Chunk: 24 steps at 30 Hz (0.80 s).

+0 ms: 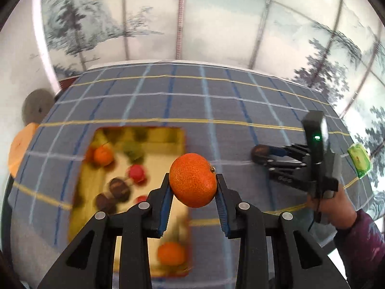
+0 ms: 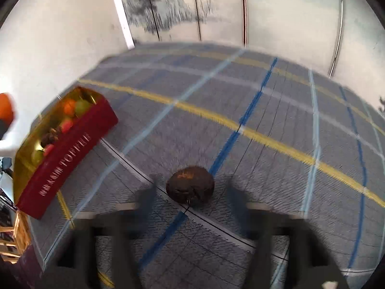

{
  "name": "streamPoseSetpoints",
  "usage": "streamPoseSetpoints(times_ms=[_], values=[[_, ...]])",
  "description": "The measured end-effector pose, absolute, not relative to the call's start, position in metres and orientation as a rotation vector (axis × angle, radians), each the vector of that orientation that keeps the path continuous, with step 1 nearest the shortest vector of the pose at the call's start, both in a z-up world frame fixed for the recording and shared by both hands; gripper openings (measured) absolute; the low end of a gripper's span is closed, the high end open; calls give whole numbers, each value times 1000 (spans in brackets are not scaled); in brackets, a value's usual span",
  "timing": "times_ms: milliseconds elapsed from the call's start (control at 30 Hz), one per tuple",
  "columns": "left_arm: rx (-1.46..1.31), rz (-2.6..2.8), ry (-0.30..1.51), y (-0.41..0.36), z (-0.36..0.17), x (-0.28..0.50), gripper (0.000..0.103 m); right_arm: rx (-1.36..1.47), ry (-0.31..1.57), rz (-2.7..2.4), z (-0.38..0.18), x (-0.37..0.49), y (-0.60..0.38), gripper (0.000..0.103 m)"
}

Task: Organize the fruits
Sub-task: 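Carry the orange into the gold tray and open the left gripper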

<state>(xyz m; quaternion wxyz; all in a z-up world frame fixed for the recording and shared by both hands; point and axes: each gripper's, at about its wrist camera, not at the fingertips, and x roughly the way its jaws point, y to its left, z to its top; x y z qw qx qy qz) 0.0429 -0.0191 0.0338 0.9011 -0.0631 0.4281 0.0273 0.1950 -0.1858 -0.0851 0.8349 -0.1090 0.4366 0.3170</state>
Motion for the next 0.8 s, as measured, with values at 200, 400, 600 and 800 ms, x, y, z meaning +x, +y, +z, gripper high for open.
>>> streamPoseSetpoints(times_ms=[200,400,600,800], values=[[-147,171,882,34,31,0,35,-166,871,664,-78,155,-198,36],[-184,198,923,61,5,-22,35,-107,841,583,-78,123,-223,36],[-179,192,948,65,-19,-22,35,-111,849,542,-82,122,-223,36],[-204,190,960,72,-33,-16,35,-76,868,520,-84,128,-229,36]])
